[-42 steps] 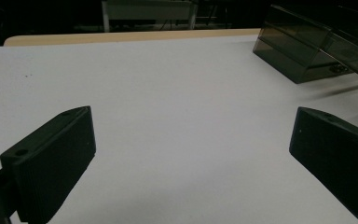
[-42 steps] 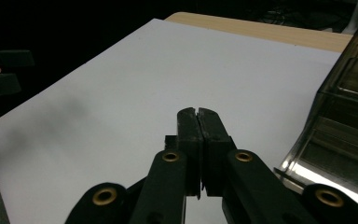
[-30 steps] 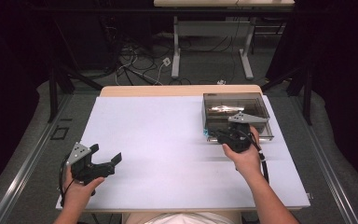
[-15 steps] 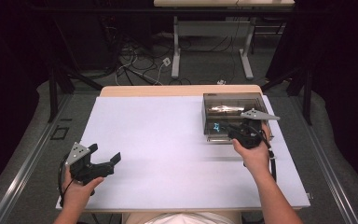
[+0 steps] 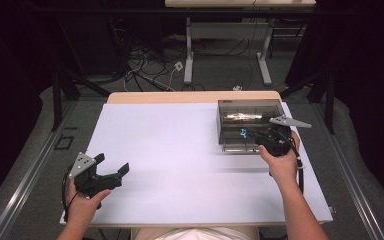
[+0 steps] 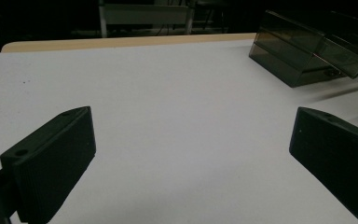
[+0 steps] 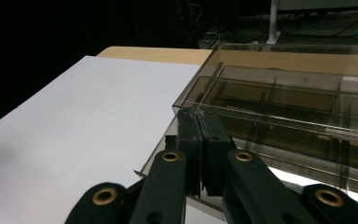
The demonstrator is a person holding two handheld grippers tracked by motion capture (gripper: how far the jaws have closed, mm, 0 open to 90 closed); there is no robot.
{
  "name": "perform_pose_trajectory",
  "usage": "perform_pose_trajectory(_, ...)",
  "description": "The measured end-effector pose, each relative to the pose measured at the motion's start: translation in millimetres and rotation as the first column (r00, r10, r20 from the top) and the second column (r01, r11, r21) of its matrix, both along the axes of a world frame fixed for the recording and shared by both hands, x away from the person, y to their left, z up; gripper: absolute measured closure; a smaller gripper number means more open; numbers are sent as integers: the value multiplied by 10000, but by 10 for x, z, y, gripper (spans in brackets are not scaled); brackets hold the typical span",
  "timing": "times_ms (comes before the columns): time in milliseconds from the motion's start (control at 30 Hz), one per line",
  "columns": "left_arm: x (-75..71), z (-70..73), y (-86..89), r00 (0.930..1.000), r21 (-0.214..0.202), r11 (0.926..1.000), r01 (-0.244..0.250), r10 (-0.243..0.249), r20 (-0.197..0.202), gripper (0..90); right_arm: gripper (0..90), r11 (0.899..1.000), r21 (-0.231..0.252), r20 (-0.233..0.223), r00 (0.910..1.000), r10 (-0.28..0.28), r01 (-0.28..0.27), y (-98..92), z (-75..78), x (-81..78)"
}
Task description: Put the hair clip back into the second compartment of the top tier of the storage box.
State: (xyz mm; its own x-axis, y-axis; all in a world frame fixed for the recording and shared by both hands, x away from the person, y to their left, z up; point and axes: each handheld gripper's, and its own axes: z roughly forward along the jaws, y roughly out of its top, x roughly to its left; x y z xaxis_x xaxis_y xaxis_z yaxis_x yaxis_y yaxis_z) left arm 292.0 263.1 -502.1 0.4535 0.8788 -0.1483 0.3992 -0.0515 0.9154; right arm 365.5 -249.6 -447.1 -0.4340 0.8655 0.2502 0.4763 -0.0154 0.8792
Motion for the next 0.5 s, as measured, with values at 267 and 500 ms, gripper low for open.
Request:
perform_pose_trajectory(267, -2, 3, 0, 10000, 26, 10000, 18, -17, -29, 1, 892, 9996, -139, -113, 9996, -260, 259, -84, -39, 35)
perform_pose_trajectory(500, -1, 5, -1, 10000, 40, 10000, 45, -44, -78, 1, 891, 9969, -611, -192, 9985, -516, 504, -125, -85, 61)
